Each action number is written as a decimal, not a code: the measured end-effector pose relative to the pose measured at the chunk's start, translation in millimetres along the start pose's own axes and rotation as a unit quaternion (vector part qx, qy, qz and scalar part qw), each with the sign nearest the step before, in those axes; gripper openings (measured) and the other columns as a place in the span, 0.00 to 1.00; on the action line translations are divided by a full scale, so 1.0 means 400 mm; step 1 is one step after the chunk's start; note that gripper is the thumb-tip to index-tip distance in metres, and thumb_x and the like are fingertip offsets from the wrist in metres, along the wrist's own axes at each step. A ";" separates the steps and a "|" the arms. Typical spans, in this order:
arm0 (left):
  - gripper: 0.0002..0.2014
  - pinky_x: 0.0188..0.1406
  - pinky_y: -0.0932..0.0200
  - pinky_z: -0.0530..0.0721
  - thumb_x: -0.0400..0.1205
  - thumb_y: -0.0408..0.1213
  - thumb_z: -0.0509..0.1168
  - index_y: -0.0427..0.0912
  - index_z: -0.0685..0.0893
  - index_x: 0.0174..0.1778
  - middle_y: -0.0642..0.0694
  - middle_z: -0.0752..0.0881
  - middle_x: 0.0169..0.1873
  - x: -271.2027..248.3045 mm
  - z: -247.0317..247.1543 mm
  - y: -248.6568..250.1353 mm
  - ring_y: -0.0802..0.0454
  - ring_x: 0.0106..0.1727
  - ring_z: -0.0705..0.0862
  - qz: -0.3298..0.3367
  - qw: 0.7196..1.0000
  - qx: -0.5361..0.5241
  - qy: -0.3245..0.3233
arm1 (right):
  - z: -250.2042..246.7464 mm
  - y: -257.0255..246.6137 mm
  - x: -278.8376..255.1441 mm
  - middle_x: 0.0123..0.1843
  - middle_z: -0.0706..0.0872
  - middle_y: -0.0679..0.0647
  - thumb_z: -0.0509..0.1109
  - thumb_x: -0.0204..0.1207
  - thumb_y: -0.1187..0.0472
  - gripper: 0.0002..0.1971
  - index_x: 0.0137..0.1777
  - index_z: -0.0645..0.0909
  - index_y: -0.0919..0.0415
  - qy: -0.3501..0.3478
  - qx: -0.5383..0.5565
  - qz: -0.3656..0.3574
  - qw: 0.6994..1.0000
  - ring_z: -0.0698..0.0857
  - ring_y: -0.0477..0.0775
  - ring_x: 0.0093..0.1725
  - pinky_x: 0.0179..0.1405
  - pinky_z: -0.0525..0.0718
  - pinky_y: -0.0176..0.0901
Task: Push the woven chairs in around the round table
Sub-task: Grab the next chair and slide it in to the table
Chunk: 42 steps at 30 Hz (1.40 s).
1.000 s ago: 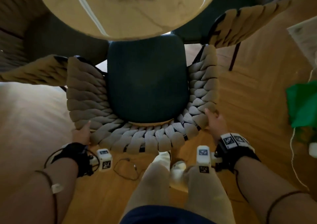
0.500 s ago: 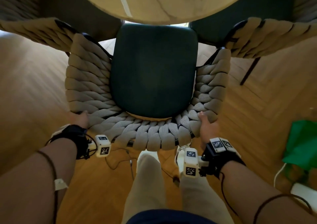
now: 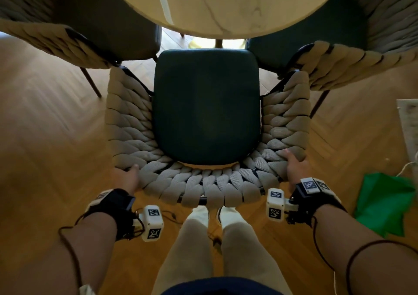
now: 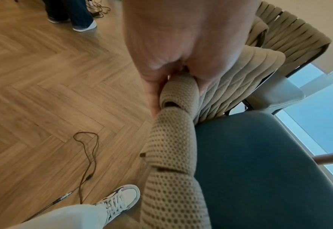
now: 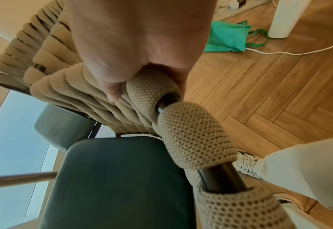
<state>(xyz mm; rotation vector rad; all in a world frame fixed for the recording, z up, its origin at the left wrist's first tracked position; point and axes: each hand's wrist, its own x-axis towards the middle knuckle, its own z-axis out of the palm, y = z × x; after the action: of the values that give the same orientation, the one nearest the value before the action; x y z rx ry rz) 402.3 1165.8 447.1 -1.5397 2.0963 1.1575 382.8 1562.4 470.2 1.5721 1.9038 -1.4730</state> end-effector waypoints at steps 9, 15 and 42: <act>0.33 0.70 0.32 0.79 0.76 0.47 0.72 0.32 0.75 0.73 0.32 0.80 0.72 0.012 0.002 -0.048 0.32 0.70 0.81 0.023 0.999 -0.028 -0.040 | -0.052 0.024 -0.007 0.72 0.80 0.60 0.70 0.76 0.45 0.31 0.76 0.72 0.59 0.014 -0.055 -0.030 0.998 0.79 0.66 0.69 0.68 0.75 0.55; 0.27 0.73 0.32 0.77 0.81 0.37 0.71 0.32 0.73 0.75 0.33 0.80 0.72 -0.043 0.044 -0.067 0.34 0.73 0.79 0.024 0.997 -0.055 -0.057 | -0.103 0.032 0.015 0.75 0.77 0.64 0.71 0.77 0.48 0.33 0.78 0.69 0.63 0.024 -0.029 -0.028 0.999 0.76 0.68 0.72 0.72 0.73 0.60; 0.27 0.67 0.31 0.81 0.84 0.39 0.68 0.40 0.69 0.78 0.38 0.79 0.69 -0.046 0.035 -0.005 0.34 0.68 0.82 -0.066 0.982 -0.150 -0.095 | -0.108 0.078 0.031 0.69 0.82 0.65 0.70 0.75 0.56 0.28 0.75 0.71 0.62 0.063 0.002 0.014 0.998 0.82 0.69 0.63 0.64 0.79 0.60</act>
<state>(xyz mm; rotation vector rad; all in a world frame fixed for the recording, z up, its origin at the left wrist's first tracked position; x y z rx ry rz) 408.4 1188.2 449.2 -1.5932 1.7306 1.5589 420.6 1601.5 464.5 1.7242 1.9378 -1.3965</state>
